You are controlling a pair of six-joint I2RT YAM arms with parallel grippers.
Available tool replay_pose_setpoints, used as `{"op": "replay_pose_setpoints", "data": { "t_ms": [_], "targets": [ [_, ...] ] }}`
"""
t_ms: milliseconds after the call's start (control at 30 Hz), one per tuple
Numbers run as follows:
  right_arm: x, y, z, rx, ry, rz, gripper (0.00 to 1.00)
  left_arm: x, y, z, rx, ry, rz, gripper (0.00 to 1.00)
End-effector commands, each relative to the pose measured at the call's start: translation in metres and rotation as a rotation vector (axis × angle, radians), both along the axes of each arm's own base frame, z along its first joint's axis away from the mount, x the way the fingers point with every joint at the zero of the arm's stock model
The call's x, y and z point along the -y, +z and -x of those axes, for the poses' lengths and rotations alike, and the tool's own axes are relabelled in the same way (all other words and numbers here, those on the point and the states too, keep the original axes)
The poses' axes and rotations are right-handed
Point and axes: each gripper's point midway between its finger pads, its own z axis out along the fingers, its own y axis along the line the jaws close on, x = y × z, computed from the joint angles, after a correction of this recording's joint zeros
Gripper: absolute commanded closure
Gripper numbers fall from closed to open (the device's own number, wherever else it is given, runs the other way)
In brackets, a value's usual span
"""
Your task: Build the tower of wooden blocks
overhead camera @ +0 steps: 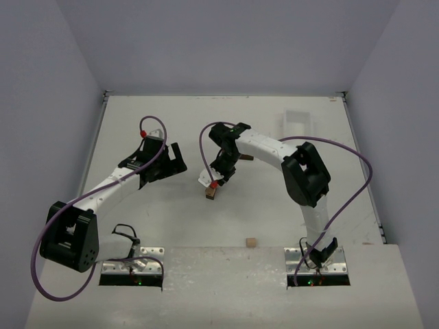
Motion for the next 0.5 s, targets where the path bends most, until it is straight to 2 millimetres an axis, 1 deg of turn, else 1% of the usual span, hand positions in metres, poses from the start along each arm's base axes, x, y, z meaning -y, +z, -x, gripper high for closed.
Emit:
{"op": "replay_pose_setpoints", "data": {
  "t_ms": [0,367,467],
  "targets": [
    [-0.0104,0.0075,-0.0056,0.033,0.038,-0.03,0.74,0.0057,0.0126,-0.0094,0.044,-0.012,0.004,0.0],
    [-0.0161,0.0066,-0.0071,0.034,0.05,-0.035,0.71,0.0072,0.0127,-0.0092,0.045,-0.02,0.003,0.0],
    [-0.0137,0.0048,-0.0059,0.029,0.052,-0.017,0.71,0.007,0.0125,-0.0093,0.043,-0.019,0.001,0.0]
  ]
}}
